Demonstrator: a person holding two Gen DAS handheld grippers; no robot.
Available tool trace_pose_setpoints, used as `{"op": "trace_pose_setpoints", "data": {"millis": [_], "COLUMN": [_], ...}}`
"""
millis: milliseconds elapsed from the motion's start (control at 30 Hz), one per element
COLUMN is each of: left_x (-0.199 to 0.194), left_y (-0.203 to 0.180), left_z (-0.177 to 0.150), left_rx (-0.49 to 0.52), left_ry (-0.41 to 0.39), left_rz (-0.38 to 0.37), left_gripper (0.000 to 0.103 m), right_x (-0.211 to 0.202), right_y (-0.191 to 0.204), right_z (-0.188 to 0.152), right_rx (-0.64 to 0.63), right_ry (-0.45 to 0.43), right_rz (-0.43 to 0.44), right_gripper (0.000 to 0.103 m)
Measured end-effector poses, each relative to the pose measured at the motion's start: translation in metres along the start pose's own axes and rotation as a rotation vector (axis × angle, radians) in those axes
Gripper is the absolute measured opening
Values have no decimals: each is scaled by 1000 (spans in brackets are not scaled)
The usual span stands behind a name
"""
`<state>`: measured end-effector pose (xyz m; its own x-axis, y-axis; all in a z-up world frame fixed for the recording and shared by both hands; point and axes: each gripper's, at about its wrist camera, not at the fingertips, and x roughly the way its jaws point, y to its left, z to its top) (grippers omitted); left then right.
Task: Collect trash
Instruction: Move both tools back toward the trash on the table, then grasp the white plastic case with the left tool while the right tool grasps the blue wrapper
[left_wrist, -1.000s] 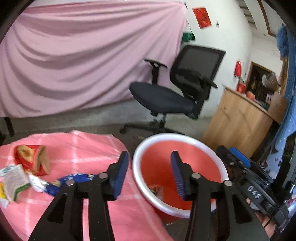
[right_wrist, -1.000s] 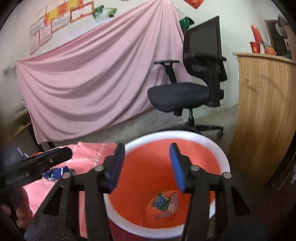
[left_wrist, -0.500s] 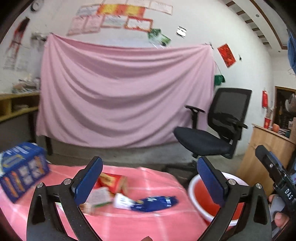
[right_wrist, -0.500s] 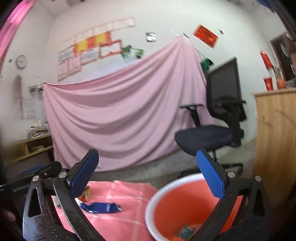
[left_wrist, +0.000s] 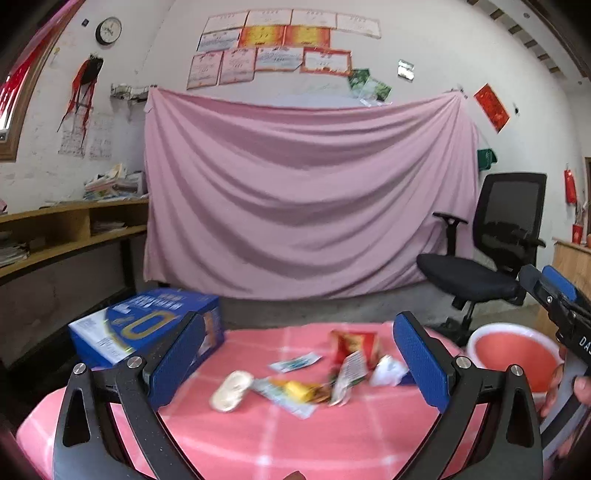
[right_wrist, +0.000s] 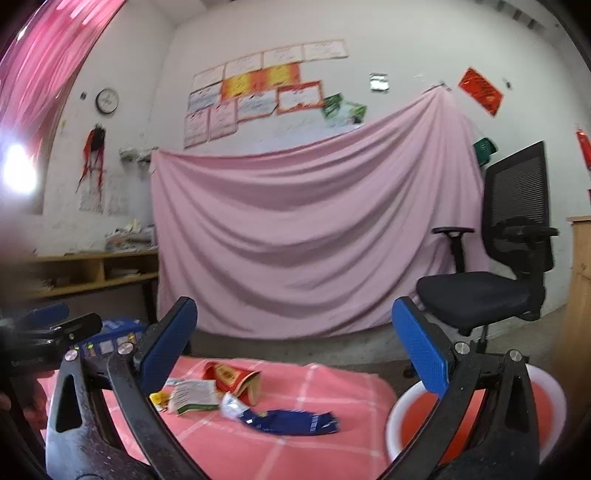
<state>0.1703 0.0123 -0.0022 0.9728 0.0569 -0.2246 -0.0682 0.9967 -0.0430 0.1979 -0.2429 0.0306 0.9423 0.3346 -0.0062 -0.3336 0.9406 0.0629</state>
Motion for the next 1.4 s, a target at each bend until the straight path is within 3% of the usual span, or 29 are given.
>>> {"op": "trace_pose_setpoints", "data": {"millis": [200,533,733,933,1067,1167,1233,1400], "left_x": [18,73,100,122,131,137,137,136], "left_y": [25,49,55,57,62,65,65,63], "left_z": [-13,-20,-26,-29,-35,-38,-38,-37], "left_rx": [-19,-60,-60,-35,-50,-62,-67,-58], "left_ry": [125,384,491,578,634,670,680,685], "left_rz": [2,30,6,12,8,-3,-9,-7], "left_gripper": [100,99,83,63,53,52,51,31], "right_x": [34,98,135,158,164,167,167,164], "right_y": [23,18,26,37,35,34,36,36], "right_z": [-20,-54,-80,-97,-107,-112,-114,-112], "right_rx": [-85,-83,-144,-268,-257,-244,-248,-245], "right_ry": [141,485,681,778,850,890,903,907], "right_rz": [19,71,170,174,216,251,255,266], "right_gripper": [103,103,103,103,103,99,90,80]}}
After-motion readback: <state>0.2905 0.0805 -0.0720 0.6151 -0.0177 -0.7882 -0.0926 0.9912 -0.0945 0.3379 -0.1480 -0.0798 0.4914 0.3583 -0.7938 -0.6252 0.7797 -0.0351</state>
